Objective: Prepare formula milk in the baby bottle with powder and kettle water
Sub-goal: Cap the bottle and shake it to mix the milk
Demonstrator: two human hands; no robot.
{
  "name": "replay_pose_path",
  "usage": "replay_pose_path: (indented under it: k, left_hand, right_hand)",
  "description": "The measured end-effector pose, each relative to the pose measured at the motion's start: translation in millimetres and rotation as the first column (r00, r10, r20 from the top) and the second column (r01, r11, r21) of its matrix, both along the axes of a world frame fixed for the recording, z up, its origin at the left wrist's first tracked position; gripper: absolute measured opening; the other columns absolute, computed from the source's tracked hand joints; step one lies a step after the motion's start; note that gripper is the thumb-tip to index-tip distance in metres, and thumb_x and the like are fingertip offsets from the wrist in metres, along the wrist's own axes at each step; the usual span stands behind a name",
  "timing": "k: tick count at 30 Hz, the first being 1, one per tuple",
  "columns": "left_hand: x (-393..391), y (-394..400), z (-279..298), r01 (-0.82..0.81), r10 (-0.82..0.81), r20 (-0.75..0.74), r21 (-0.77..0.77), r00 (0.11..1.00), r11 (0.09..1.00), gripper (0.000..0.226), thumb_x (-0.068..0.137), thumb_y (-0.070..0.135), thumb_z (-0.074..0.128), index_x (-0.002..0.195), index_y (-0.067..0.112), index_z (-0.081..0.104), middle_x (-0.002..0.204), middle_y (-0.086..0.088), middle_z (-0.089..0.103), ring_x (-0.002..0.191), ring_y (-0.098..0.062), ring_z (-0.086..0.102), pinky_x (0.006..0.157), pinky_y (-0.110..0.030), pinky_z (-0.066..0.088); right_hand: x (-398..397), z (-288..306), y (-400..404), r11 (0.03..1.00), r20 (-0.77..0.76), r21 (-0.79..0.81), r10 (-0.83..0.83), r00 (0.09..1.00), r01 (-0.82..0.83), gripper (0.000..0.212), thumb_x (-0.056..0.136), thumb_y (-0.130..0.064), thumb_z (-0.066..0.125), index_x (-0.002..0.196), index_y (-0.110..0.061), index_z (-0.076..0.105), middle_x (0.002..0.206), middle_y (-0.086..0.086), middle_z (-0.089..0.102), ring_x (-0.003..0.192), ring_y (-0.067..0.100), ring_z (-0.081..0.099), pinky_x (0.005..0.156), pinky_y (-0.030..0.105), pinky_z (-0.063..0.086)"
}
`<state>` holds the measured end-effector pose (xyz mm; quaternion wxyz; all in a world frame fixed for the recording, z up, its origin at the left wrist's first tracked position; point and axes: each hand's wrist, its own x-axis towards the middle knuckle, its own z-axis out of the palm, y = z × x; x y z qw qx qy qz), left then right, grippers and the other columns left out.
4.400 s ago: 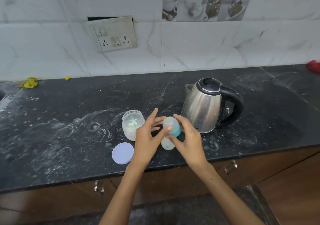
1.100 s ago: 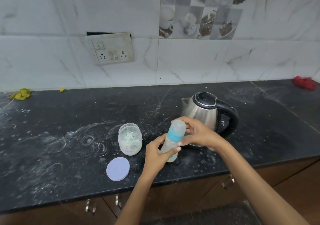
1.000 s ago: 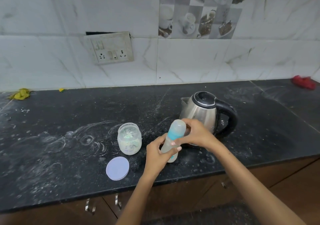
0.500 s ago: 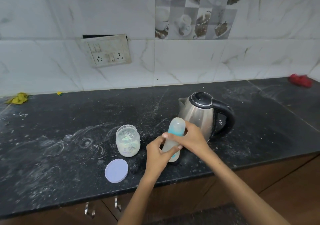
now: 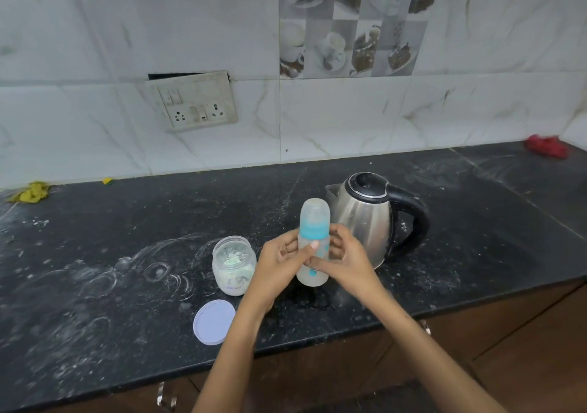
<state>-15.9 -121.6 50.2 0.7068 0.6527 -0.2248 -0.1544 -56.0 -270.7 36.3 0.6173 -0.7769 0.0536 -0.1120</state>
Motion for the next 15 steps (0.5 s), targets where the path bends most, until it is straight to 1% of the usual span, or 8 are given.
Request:
replay_pose_path:
  k: [2, 4, 5, 7, 9, 11, 13, 15]
  left_hand:
    - [1.3, -7.2, 3.9, -0.195, 0.183, 0.132, 0.083, 0.974, 0.977, 0.062, 0.07, 0.032, 0.084, 0.125, 0.021, 0.057, 0.112, 0.008, 0.069, 0.103, -0.002, 0.064, 0.09, -0.024, 0.051]
    - [0.4, -15.1, 7.6, -0.439, 0.391, 0.283, 0.128, 0.876, 0.89, 0.073, 0.058, 0.041, 0.089, 0.119, 0.026, 0.053, 0.109, 0.013, 0.063, 0.096, 0.0, 0.061, 0.079, -0.019, 0.05]
    - [-0.5, -18.7, 9.3, -0.501, 0.438, 0.336, 0.128, 0.834, 0.856, 0.073, 0.057, 0.041, 0.089, 0.116, 0.026, 0.05, 0.106, 0.013, 0.061, 0.093, -0.002, 0.06, 0.076, -0.02, 0.05]
    - [0.2, -21.3, 12.2, -0.511, 0.446, 0.379, 0.087, 0.811, 0.855, 0.065, 0.061, 0.033, 0.088, 0.112, 0.027, 0.049, 0.102, 0.012, 0.061, 0.09, -0.005, 0.061, 0.073, -0.024, 0.052]
    - [7.6, -15.8, 14.9, -0.384, 0.345, 0.337, 0.054, 0.876, 0.922, 0.061, 0.065, 0.022, 0.087, 0.114, 0.026, 0.052, 0.103, 0.009, 0.064, 0.091, -0.008, 0.064, 0.076, -0.029, 0.056]
    - [19.4, -4.4, 18.3, -0.107, 0.106, 0.185, -0.002, 0.977, 0.994, 0.064, 0.072, 0.008, 0.082, 0.125, 0.022, 0.049, 0.109, -0.003, 0.068, 0.099, -0.019, 0.066, 0.088, -0.041, 0.055]
    - [30.1, 7.3, 20.8, 0.178, -0.175, 0.036, -0.098, 0.984, 0.979, 0.07, 0.081, -0.003, 0.07, 0.138, 0.023, 0.038, 0.117, -0.018, 0.065, 0.11, -0.035, 0.062, 0.094, -0.05, 0.05]
    - [39.2, 15.9, 20.6, 0.304, -0.306, -0.003, -0.114, 0.952, 0.946, 0.073, 0.086, -0.009, 0.061, 0.143, 0.025, 0.032, 0.126, -0.022, 0.06, 0.119, -0.039, 0.056, 0.098, -0.052, 0.046]
  right_hand:
    - [-1.4, -1.9, 4.3, 0.994, 0.059, -0.097, -0.044, 0.997, 0.049, 0.058, 0.069, -0.01, 0.085, 0.117, -0.015, 0.055, 0.109, -0.007, 0.068, 0.102, 0.005, 0.066, 0.086, 0.021, 0.054]
    - [-2.9, -4.0, 7.3, 0.972, 0.117, -0.217, -0.066, 0.991, 0.09, 0.056, 0.068, -0.02, 0.086, 0.116, -0.018, 0.057, 0.105, -0.012, 0.069, 0.096, 0.001, 0.067, 0.081, 0.018, 0.054]
    - [-3.3, -5.2, 8.7, 0.961, 0.137, -0.254, -0.072, 0.988, 0.106, 0.055, 0.068, -0.026, 0.085, 0.115, -0.021, 0.058, 0.105, -0.013, 0.069, 0.095, 0.002, 0.067, 0.079, 0.019, 0.054]
    - [-2.7, -7.4, 10.8, 0.961, 0.155, -0.252, -0.075, 0.985, 0.113, 0.054, 0.068, -0.027, 0.084, 0.115, -0.022, 0.059, 0.106, -0.013, 0.069, 0.097, 0.003, 0.067, 0.08, 0.02, 0.055]
    - [-1.5, -6.4, 8.7, 0.992, 0.124, -0.109, -0.052, 0.991, 0.065, 0.051, 0.069, -0.016, 0.086, 0.115, -0.016, 0.062, 0.108, -0.006, 0.071, 0.099, 0.008, 0.068, 0.083, 0.02, 0.054]
    - [-4.0, 0.0, 3.0, 0.987, 0.065, 0.155, 0.039, 0.997, -0.048, 0.048, 0.069, -0.006, 0.084, 0.113, -0.009, 0.064, 0.107, 0.004, 0.073, 0.099, 0.016, 0.07, 0.081, 0.022, 0.055]
    - [-7.8, 5.1, -1.3, 0.94, 0.028, 0.309, 0.147, 0.989, -0.149, 0.043, 0.072, -0.008, 0.077, 0.113, -0.005, 0.066, 0.103, 0.007, 0.075, 0.097, 0.017, 0.071, 0.079, 0.022, 0.055]
    - [-9.3, 6.7, -1.9, 0.932, 0.011, 0.309, 0.195, 0.981, -0.189, 0.042, 0.074, -0.011, 0.073, 0.115, -0.004, 0.066, 0.101, 0.004, 0.076, 0.096, 0.015, 0.071, 0.078, 0.022, 0.055]
